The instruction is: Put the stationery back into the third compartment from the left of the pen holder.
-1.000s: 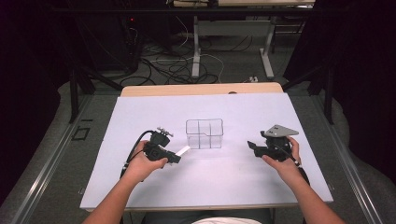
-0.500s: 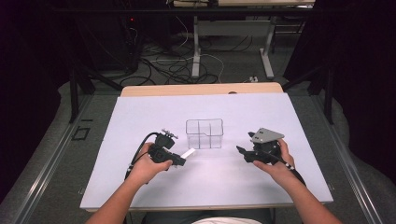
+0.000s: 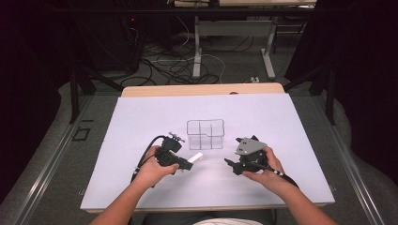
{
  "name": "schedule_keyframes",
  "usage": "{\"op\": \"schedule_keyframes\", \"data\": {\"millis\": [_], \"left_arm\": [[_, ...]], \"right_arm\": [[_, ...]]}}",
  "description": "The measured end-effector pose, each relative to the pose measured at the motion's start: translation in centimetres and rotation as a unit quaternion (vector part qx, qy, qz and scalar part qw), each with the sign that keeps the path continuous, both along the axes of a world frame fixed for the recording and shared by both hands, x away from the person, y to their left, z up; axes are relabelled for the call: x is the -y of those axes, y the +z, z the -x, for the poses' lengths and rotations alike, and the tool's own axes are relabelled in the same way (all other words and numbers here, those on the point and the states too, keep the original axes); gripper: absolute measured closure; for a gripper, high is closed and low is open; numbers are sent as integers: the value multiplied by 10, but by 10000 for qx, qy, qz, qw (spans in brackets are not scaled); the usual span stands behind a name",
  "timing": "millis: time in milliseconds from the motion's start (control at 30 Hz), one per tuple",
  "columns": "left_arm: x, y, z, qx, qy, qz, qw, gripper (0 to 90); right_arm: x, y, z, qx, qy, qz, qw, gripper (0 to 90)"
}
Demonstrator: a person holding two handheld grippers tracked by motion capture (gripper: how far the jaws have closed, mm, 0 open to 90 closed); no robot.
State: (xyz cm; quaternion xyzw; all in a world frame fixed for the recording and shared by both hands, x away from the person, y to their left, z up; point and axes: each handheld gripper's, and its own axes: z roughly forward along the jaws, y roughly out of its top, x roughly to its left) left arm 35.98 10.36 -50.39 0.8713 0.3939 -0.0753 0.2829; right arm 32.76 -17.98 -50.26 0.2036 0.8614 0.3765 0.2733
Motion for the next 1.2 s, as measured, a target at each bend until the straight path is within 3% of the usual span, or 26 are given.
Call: {"op": "schedule_keyframes", "data": {"millis": [200, 333, 400, 433, 533, 600, 633, 667, 700, 767, 800, 867, 900, 967, 1033, 1133, 1167, 1200], "left_arm": [[4, -1, 1, -60, -41, 68, 10000, 671], [6, -2, 2, -121, -33, 131, 9998, 671], [7, -2, 2, -156, -34, 138, 9998, 671], [8, -3, 2, -171, -32, 157, 9997, 671], [9, -3, 2, -228, -55, 190, 9995, 671], [11, -4, 2, -232, -55, 220, 9995, 672], [12, -4, 3, -271, -17, 226, 9994, 671], [12, -4, 3, -271, -40, 234, 9994, 671], [13, -4, 3, -265, -69, 245, 9993, 671], [15, -4, 3, -300, -85, 265, 9992, 671], [16, -4, 3, -297, -93, 277, 9991, 671], [19, -4, 4, -310, -105, 293, 9990, 671], [20, -4, 4, -314, -110, 289, 9990, 671], [22, -4, 5, -335, -122, 296, 9989, 671], [24, -4, 5, -369, -116, 333, 9987, 671], [28, -4, 5, -362, -193, 334, 9986, 671], [29, -3, 5, -373, -217, 333, 9985, 672], [30, -3, 5, -385, -194, 337, 9985, 672]], "right_arm": [[-15, -4, 8, 262, 418, 369, 9981, 139], [-23, -8, 13, 619, 663, 785, 9928, 145], [-29, -10, 16, 930, 859, 1097, 9859, 151], [-31, -11, 18, 982, 946, 1268, 9825, 160], [-37, -14, 22, 1208, 1216, 1486, 9739, 230], [-41, -16, 24, 1292, 1373, 1604, 9689, 267], [-44, -17, 26, 1284, 1383, 1540, 9699, 287], [-45, -18, 28, 1330, 1432, 1629, 9671, 312], [-45, -17, 28, 1417, 1574, 1803, 9605, 326], [-47, -19, 30, 1579, 1668, 1860, 9553, 356], [-49, -20, 31, 1695, 1800, 1971, 9487, 371], [-50, -23, 34, 1724, 1846, 1915, 9484, 392], [-51, -22, 33, 1873, 2005, 2051, 9395, 401], [-53, -26, 35, 1885, 1974, 2072, 9395, 409], [-54, -25, 35, 1927, 2070, 2342, 9301, 424], [-56, -30, 36, 1932, 2154, 2348, 9280, 450], [-57, -29, 37, 1899, 2232, 2454, 9241, 462], [-57, -30, 38, 1878, 2226, 2458, 9245, 466]]}}
